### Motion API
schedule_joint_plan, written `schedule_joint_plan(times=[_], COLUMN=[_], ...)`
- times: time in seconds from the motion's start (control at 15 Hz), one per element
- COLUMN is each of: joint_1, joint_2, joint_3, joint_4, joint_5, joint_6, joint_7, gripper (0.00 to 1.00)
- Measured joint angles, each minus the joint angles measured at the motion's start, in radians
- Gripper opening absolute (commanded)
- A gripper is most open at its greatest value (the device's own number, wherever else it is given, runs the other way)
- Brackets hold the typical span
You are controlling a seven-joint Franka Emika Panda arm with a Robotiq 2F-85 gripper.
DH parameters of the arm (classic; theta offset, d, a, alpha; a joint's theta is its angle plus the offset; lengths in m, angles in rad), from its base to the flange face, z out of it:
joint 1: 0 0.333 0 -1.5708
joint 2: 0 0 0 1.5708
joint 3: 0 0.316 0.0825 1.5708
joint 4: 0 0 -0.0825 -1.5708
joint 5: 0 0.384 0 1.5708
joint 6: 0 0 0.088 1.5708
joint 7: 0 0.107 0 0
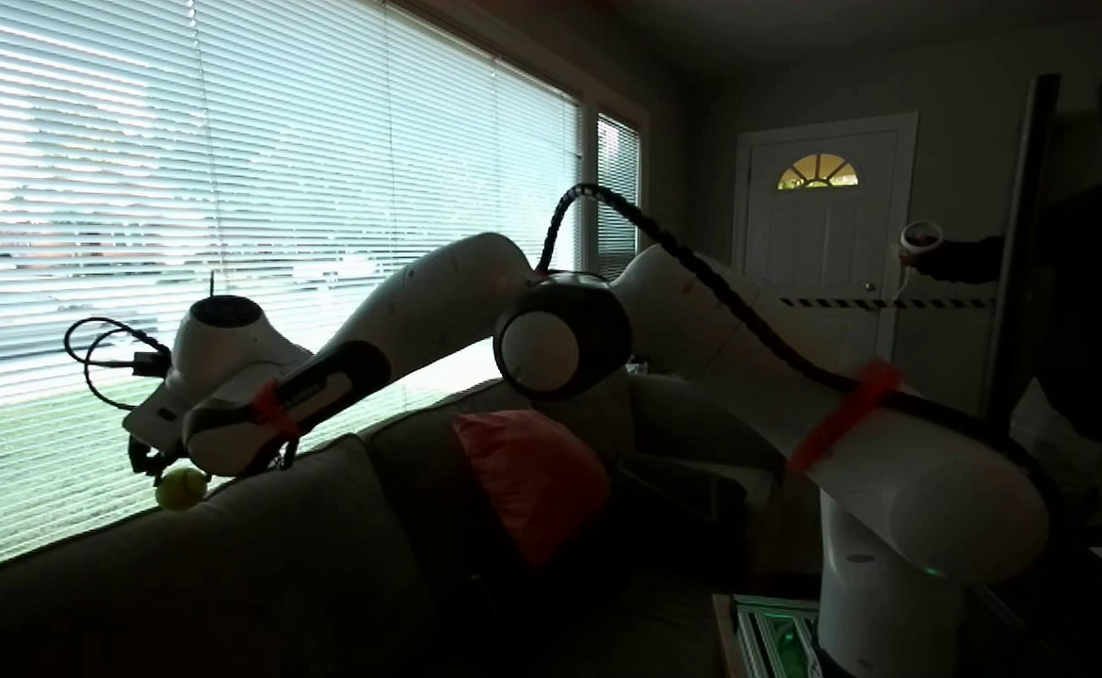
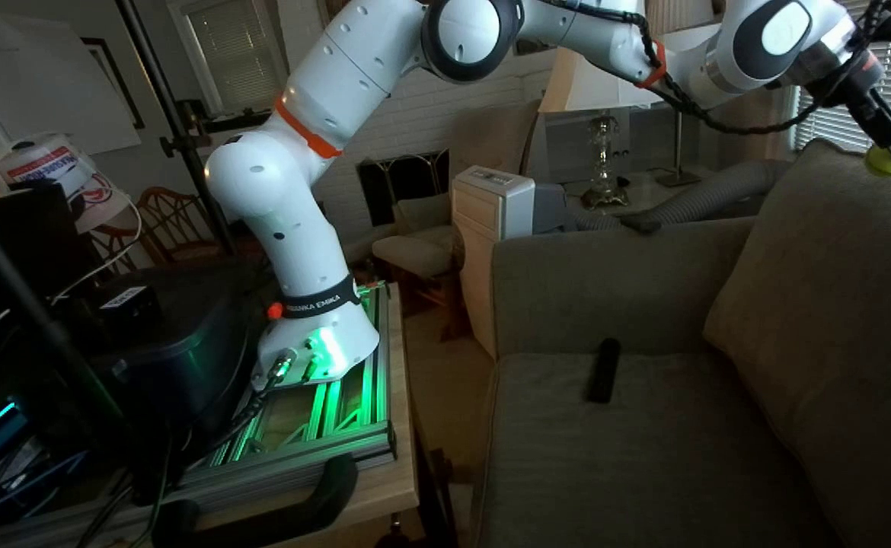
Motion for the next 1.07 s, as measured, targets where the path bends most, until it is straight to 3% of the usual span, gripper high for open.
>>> schedule_joint_plan(times=[0.33,0.67,1.07], joint_1=[-0.02,-0.021,-0.014], joint_2=[0.195,0.315,0.393], joint_3=[-0.101,-0.155,-0.212], joint_4=[0.181,0.351,0.443], joint_5=[0.0,0.001,-0.004], joint_6=[0.169,0.184,0.184], joint_7=[0.073,0.138,0.247], gripper=[0.36,0.36,0.36])
